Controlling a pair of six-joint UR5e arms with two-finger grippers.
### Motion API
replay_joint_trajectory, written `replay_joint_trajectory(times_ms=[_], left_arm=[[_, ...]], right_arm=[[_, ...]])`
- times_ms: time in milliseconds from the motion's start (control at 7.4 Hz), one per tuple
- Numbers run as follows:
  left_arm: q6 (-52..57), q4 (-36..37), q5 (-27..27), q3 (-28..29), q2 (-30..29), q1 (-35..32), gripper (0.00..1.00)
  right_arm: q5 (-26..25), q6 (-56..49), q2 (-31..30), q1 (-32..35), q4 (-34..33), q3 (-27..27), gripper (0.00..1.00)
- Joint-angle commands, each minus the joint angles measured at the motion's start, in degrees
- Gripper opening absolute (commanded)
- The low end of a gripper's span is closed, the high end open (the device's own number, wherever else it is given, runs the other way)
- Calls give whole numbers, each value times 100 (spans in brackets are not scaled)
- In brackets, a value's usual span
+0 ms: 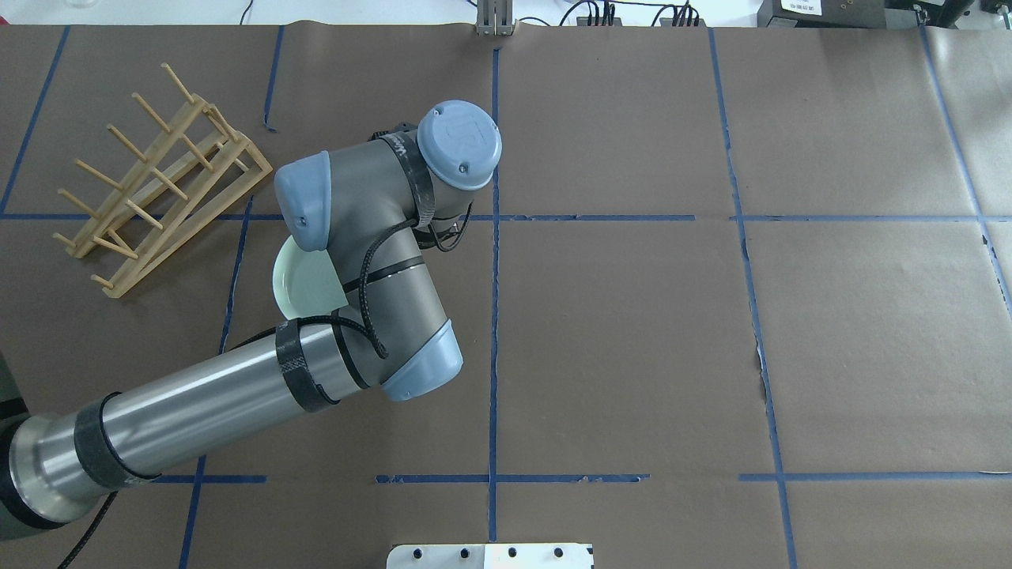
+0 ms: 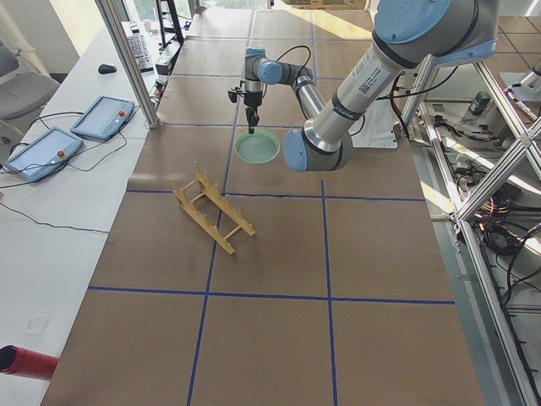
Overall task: Place plate on table
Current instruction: 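Lower the plate flat onto the table beside the rack, left gripper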
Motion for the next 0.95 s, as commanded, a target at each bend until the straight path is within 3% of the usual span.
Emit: replay_joint_trajectory(times_ms=[0,135,270,405,541,811], left_arm=[[21,-176,57,47,164,307,0],[21,-299,57,38,235,326,0],[29,-483,66,21,322,326,29],[282,-555,66,-67,428,317,72],[432,-564,57,-285,507,317,100],[904,-713,5,-1336,823,-136,100]], right_arm=[[0,0,0,0,0,0,100],[0,0,0,0,0,0,100],[0,0,0,0,0,0,100],[0,0,0,0,0,0,100],[0,0,0,0,0,0,100],[0,0,0,0,0,0,100]])
